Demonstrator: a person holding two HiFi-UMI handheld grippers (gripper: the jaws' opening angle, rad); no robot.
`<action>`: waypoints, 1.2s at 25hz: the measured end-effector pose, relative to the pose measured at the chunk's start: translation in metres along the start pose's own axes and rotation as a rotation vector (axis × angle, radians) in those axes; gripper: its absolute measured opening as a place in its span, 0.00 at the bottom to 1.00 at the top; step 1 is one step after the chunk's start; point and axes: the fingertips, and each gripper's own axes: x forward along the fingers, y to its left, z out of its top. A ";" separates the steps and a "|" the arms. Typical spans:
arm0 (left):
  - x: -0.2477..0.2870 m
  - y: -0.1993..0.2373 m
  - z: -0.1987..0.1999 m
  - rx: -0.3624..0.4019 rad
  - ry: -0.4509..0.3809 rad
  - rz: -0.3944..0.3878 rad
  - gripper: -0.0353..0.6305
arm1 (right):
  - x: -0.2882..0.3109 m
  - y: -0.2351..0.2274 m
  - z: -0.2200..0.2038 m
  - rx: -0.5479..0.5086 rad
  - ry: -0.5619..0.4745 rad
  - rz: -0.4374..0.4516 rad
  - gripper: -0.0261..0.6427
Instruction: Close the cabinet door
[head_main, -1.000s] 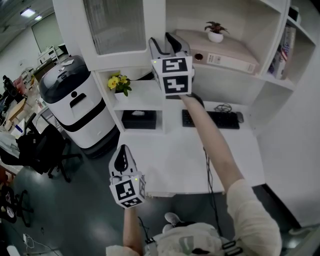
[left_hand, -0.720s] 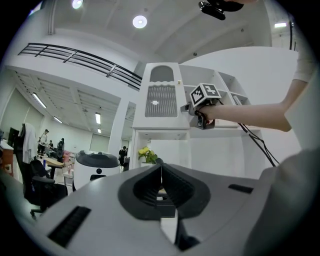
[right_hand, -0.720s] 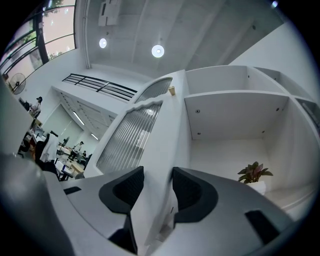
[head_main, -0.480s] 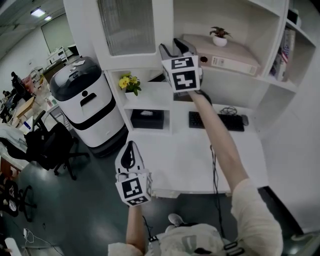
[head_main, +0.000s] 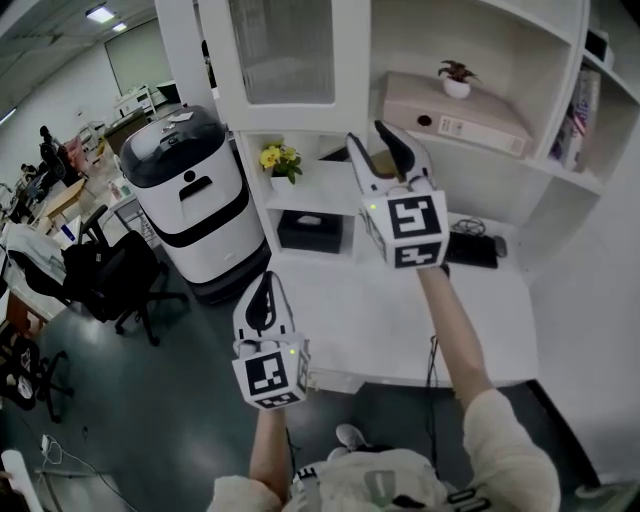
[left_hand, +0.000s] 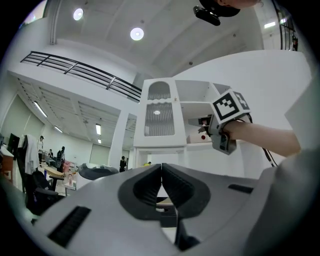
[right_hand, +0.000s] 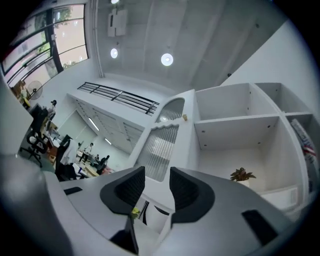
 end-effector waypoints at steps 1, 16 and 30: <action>-0.003 -0.001 0.003 0.002 -0.011 -0.002 0.06 | -0.014 0.007 0.002 0.020 -0.016 0.013 0.25; -0.064 -0.021 -0.012 -0.058 0.000 -0.045 0.06 | -0.177 0.063 -0.059 0.259 0.048 -0.012 0.05; -0.090 -0.035 -0.050 -0.125 0.081 -0.052 0.06 | -0.261 0.089 -0.145 0.341 0.296 -0.051 0.05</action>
